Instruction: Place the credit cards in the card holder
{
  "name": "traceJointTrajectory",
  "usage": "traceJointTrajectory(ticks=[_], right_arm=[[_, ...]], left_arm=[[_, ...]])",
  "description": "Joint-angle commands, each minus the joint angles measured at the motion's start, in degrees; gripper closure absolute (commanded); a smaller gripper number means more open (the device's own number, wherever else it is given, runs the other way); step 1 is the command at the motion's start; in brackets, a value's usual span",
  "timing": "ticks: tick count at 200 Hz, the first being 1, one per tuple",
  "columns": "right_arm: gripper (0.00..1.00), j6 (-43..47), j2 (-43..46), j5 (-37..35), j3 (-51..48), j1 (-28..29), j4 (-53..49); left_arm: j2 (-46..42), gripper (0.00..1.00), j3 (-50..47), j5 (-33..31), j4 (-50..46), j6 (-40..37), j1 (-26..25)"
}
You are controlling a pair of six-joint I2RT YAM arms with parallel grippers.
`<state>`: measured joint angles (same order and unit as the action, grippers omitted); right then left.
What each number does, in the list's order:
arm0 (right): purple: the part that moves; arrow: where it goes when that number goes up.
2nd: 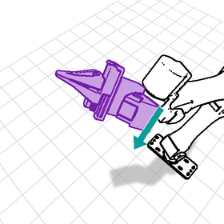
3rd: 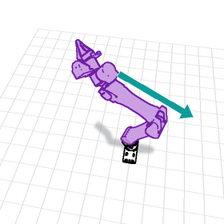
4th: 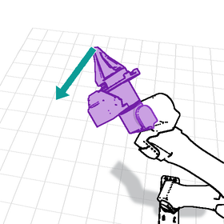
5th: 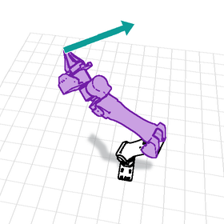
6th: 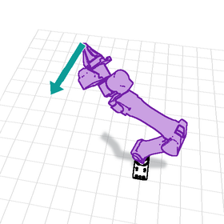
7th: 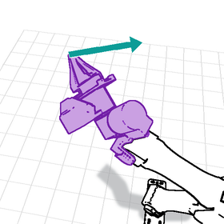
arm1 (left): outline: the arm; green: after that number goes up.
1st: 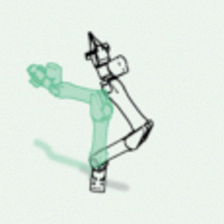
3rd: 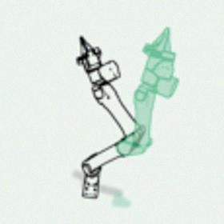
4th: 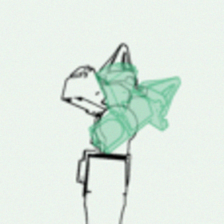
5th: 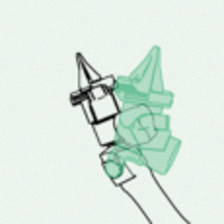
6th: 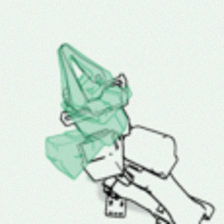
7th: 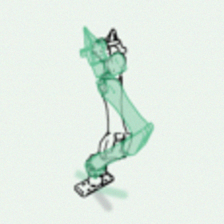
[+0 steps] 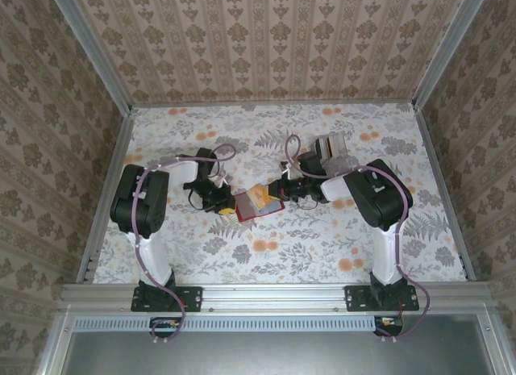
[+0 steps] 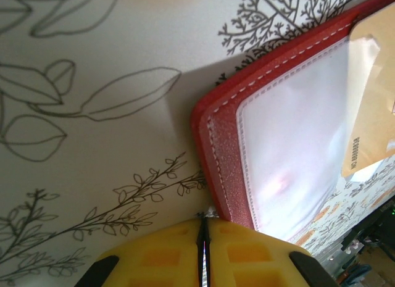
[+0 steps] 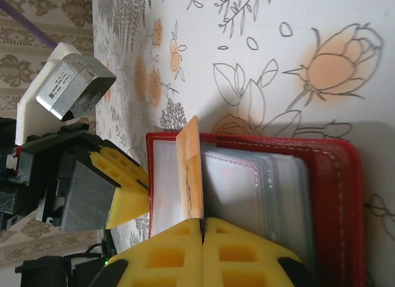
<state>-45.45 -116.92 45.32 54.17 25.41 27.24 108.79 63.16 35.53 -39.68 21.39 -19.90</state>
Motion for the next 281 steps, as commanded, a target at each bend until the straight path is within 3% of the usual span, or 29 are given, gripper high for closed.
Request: traceJointTrajectory(ticks=[1, 77, 133, 241, 281], right_arm=[[1.0, -1.54, 0.24, -2.88, -1.24, 3.04, 1.59], [1.0, -3.64, -0.11, -5.65, -5.39, 7.44, 4.36], [1.0, -4.7, 8.66, -16.9, -12.11, 7.38, 5.45], [1.0, -2.58, 18.66, -25.72, -16.16, 7.03, -2.98], [1.0, -3.78, 21.35, -27.31, -18.43, 7.07, -2.21]], left_arm=[[1.53, 0.88, -1.43, 0.94, 0.64, -0.38, -1.7], [0.65, 0.89, -4.94, -0.47, 2.56, 0.63, -1.43], [-0.66, 0.9, -6.09, -1.04, 3.06, 1.71, -1.36], [0.19, 0.9, -2.88, -0.72, 2.7, 3.91, -1.46], [0.42, 0.87, 0.17, -2.03, -3.36, 3.05, -2.04]])
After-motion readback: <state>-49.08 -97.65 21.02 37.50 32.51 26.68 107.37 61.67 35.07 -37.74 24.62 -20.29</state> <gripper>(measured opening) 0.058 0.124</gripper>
